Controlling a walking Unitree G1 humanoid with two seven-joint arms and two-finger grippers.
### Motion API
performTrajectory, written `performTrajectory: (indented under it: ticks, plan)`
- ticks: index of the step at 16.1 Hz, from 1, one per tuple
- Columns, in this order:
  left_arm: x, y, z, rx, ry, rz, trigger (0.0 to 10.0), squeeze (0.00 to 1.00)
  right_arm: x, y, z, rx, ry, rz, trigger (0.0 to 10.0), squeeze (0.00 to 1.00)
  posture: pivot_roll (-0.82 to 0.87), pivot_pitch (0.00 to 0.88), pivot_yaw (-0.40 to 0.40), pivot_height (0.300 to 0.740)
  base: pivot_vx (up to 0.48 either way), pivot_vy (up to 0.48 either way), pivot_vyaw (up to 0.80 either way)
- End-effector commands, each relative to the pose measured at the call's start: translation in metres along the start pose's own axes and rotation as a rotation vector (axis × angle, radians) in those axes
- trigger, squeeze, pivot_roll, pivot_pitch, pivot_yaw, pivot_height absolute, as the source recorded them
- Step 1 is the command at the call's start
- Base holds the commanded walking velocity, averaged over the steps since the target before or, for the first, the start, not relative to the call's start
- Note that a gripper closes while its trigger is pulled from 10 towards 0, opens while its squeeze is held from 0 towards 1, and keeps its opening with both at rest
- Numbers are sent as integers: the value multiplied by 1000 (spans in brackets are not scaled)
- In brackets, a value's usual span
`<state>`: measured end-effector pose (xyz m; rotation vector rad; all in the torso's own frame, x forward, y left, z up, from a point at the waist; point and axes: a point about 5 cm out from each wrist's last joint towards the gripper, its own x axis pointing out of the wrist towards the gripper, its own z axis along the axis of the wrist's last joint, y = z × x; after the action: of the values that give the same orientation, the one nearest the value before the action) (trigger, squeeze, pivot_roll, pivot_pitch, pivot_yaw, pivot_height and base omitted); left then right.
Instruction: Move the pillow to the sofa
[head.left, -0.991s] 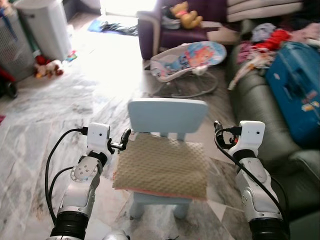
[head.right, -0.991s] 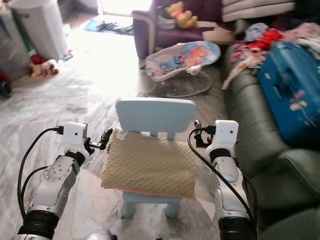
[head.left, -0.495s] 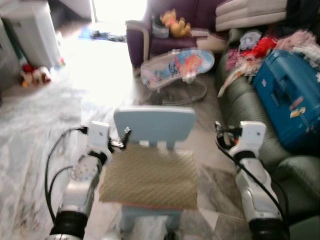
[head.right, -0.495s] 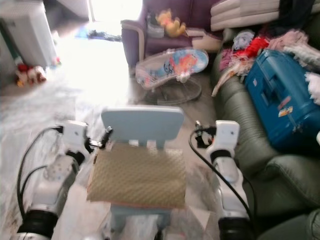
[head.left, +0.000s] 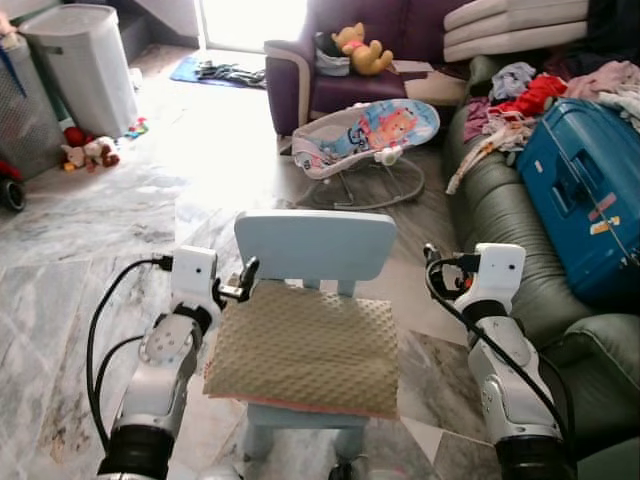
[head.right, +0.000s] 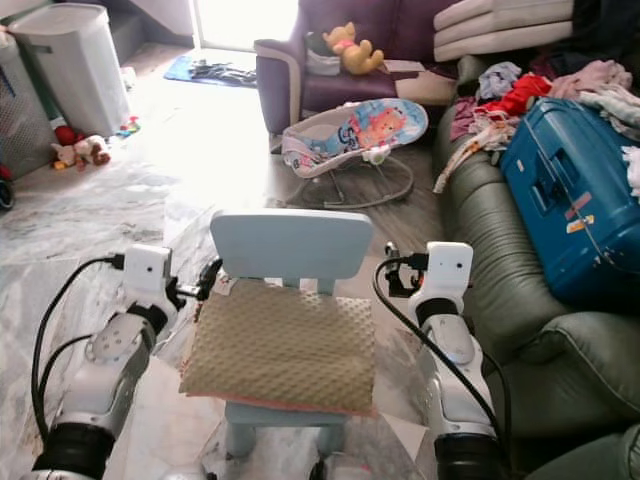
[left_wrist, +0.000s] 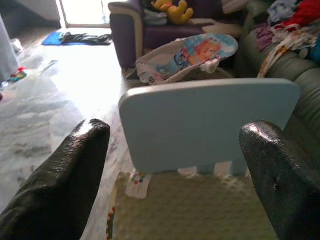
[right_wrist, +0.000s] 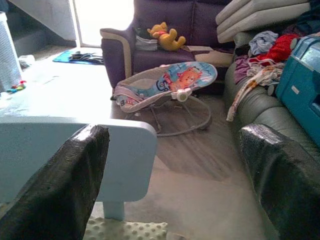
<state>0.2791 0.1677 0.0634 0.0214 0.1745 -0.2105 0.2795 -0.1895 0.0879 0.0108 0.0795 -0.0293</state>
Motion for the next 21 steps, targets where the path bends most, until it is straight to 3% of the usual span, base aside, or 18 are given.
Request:
performTrajectory:
  ticks: [1, 5, 6, 11, 21]
  plan:
    - [-1, 2, 6, 5, -24, 12, 10000, 0, -1, 0, 4, 5, -18, 2, 10000, 0, -2, 0, -58, 740, 0, 0, 0]
    - [-10, 7, 0, 15, -8, 23, 10000, 0, -3, 1, 3, 9, -13, 6, 10000, 0, 1, 0, -58, 740, 0, 0, 0]
    - [-17, 12, 2, 51, -23, 33, 10000, 0, -8, -2, 6, 14, -18, -2, 10000, 0, 2, 0, -59, 740, 0, 0, 0]
    - [-37, 16, -7, 39, -12, 89, 10000, 0, -35, -4, 1, 19, 19, 16, 10000, 0, 4, 0, -65, 740, 0, 0, 0]
    - [-38, 22, 3, 42, -41, 117, 10000, 0, -39, -4, 4, 41, 16, 7, 10000, 0, 4, 0, -52, 740, 0, 0, 0]
